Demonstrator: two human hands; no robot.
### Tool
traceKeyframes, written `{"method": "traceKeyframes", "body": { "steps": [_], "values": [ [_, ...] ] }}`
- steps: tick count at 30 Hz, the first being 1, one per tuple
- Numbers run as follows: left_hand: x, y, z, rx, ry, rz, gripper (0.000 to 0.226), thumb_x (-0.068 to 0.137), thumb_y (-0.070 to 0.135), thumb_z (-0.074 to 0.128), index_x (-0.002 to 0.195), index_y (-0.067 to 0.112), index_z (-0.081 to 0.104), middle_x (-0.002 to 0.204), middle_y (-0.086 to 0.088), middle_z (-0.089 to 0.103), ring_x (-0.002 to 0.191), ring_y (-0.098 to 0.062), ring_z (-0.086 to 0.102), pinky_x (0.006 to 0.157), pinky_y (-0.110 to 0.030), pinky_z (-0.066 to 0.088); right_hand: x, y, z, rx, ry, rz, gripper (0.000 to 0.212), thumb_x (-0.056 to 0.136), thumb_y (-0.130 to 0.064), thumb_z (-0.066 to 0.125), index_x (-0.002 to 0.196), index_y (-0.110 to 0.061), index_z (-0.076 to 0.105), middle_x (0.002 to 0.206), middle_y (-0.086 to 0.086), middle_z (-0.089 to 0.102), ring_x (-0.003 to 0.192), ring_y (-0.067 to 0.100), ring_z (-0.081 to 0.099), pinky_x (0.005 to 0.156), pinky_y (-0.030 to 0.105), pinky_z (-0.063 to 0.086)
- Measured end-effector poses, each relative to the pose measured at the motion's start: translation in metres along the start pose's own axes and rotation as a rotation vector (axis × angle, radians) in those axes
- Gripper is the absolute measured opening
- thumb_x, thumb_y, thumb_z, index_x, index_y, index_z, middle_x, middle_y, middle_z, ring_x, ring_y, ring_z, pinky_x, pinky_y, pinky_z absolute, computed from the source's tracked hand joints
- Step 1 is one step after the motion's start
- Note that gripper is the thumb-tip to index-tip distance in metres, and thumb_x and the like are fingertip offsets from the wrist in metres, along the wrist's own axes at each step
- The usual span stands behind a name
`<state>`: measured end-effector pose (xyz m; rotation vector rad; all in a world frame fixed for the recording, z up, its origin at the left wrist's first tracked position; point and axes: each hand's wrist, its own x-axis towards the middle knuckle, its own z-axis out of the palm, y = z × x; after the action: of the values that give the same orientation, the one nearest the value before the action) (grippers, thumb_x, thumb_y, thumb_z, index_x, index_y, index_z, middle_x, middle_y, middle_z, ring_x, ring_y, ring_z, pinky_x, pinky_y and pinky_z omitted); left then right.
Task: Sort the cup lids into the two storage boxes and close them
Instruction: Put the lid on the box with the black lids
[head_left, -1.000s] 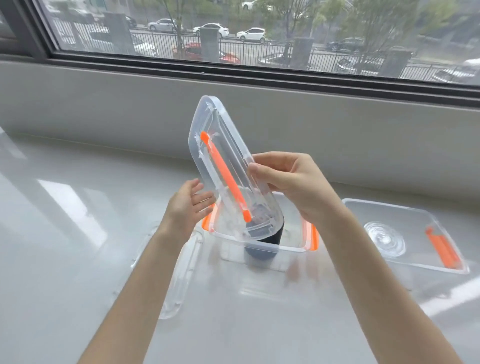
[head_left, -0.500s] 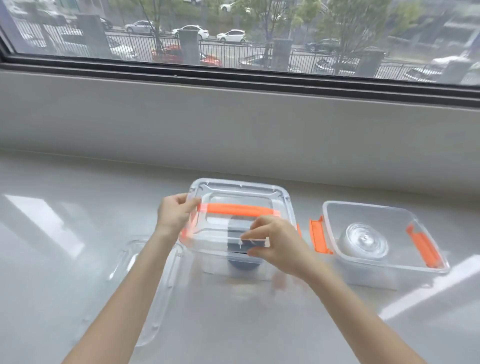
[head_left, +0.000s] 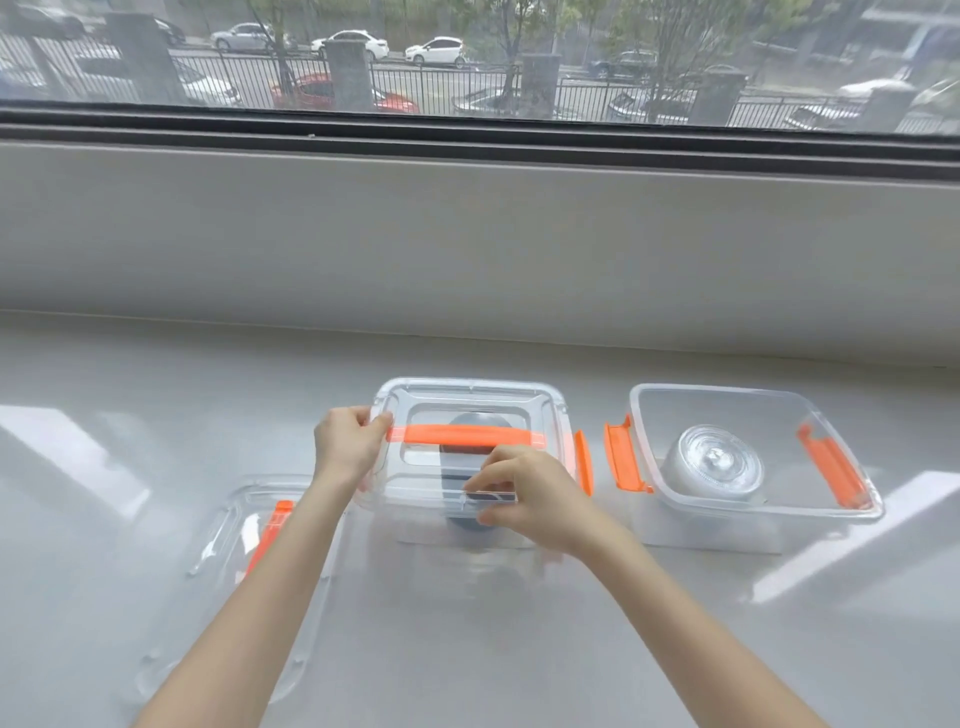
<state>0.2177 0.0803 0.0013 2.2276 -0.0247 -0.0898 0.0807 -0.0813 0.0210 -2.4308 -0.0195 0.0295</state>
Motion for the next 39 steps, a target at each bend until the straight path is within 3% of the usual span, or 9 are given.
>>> {"method": "traceKeyframes", "body": {
  "steps": [6,9,12,17,20,23,32,36,39],
  "values": [
    [-0.001,-0.003,0.000,-0.031,0.044,0.008,0.030,0.083,0.028,0.059,0.096,0.002,0.070,0.092,-0.017,0.067,0.099,-0.032,0.057,0.078,-0.030,0.039,-0.003,0.006,-0.004,0.142,0.109,0.024,0.018,0.081,-0.016,0.063,0.097,-0.015,0.072,0.091,-0.005,0.059,0.080,-0.003,0.051,0.070,0.002,0.035],
    [-0.002,-0.006,-0.002,-0.040,0.048,0.009,0.033,0.084,0.029,0.059,0.101,0.003,0.069,0.091,-0.016,0.066,0.094,-0.031,0.055,0.080,-0.031,0.039,-0.001,0.020,-0.014,0.164,0.455,0.176,0.026,0.084,-0.014,0.058,0.110,-0.011,0.065,0.114,0.005,0.062,0.109,0.014,0.050,0.091,0.015,0.033],
    [-0.002,-0.007,-0.005,-0.050,0.028,-0.005,0.034,0.085,0.030,0.057,0.101,0.002,0.068,0.081,-0.009,0.053,0.083,-0.026,0.047,0.074,-0.027,0.034,-0.003,0.040,-0.017,0.235,0.454,0.486,0.053,0.086,-0.024,0.057,0.133,-0.007,0.041,0.140,0.011,0.044,0.132,0.026,0.033,0.109,0.035,0.027],
    [-0.003,-0.019,-0.012,-0.102,-0.074,-0.131,0.064,0.080,0.036,0.063,0.130,0.001,0.046,0.138,-0.019,0.049,0.128,-0.032,0.044,0.105,-0.038,0.034,-0.008,0.055,-0.009,0.459,0.438,0.657,0.081,0.077,-0.040,0.066,0.139,-0.003,0.028,0.142,0.014,0.041,0.131,0.028,0.039,0.100,0.036,0.034],
    [-0.008,-0.029,-0.017,-0.225,-0.071,-0.225,0.049,0.065,0.043,0.074,0.087,-0.001,0.067,0.091,-0.023,0.063,0.089,-0.036,0.056,0.081,-0.036,0.043,-0.006,0.056,-0.012,0.521,0.452,0.719,0.044,0.068,-0.041,0.073,0.092,-0.007,0.059,0.088,0.009,0.053,0.091,0.037,0.053,0.078,0.037,0.043],
    [-0.016,-0.024,-0.020,-0.153,0.092,-0.110,0.035,0.066,0.034,0.076,0.085,0.005,0.072,0.079,-0.013,0.067,0.082,-0.026,0.060,0.077,-0.030,0.043,-0.010,0.053,-0.014,0.602,0.397,0.713,0.057,0.058,-0.036,0.079,0.046,-0.020,0.025,0.055,0.002,0.021,0.066,0.027,0.031,0.064,0.039,0.046],
    [-0.024,-0.012,-0.012,0.219,0.248,0.264,0.021,0.081,0.019,0.061,0.078,0.002,0.074,0.070,-0.029,0.068,0.070,-0.044,0.060,0.064,-0.037,0.045,-0.019,0.047,-0.017,0.531,0.404,0.669,0.041,0.056,-0.034,0.079,0.058,-0.011,0.046,0.061,0.008,0.029,0.064,0.022,0.038,0.072,0.055,0.056],
    [-0.026,-0.011,-0.012,0.239,0.232,0.285,0.025,0.082,0.019,0.060,0.073,-0.001,0.073,0.069,-0.033,0.066,0.068,-0.046,0.058,0.062,-0.038,0.044,-0.016,0.042,-0.016,0.337,0.474,0.616,0.041,0.062,-0.028,0.073,0.064,0.009,0.056,0.060,0.015,0.046,0.056,0.024,0.042,0.056,0.040,0.048],
    [-0.029,-0.011,-0.012,0.240,0.225,0.288,0.027,0.083,0.018,0.059,0.070,-0.002,0.071,0.067,-0.034,0.063,0.064,-0.044,0.056,0.059,-0.036,0.040,-0.012,0.034,-0.013,0.086,0.535,0.562,0.020,0.065,-0.017,0.062,0.061,0.002,0.059,0.057,0.019,0.059,0.059,0.033,0.051,0.051,0.031,0.039]
  ]
}}
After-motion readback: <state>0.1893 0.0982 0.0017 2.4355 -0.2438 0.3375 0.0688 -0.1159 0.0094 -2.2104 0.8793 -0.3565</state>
